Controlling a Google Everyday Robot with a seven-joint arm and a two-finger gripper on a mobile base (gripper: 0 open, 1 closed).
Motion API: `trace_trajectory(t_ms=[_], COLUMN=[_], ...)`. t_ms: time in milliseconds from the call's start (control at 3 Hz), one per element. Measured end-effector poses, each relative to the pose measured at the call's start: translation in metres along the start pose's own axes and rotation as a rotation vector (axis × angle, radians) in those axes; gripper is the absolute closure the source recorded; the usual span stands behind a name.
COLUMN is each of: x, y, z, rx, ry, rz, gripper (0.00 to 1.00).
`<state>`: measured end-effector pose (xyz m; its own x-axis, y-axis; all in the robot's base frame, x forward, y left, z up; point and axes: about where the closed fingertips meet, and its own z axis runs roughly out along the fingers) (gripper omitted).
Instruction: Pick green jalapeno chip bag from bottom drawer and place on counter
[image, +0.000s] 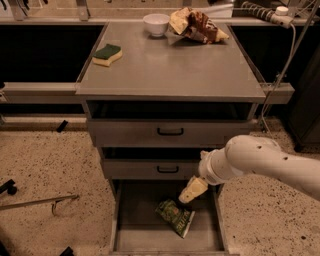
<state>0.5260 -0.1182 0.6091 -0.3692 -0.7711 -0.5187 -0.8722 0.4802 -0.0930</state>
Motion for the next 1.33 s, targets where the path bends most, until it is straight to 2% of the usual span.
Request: trace_trajectory(t_ms=[333,667,1000,1333], x=[0.014,0.035,0.035,0.054], y=[-0.019,-0.003,-0.003,-0.008], z=[0.053,0.089,0.089,0.11], rx=[-0.02,-0.081,-0.081,-0.077], ry=[-0.114,-0.112,-0.112,-0.147], rz=[0.054,0.073,0.073,0.107], gripper=[0.0,0.0,0.0,0.0])
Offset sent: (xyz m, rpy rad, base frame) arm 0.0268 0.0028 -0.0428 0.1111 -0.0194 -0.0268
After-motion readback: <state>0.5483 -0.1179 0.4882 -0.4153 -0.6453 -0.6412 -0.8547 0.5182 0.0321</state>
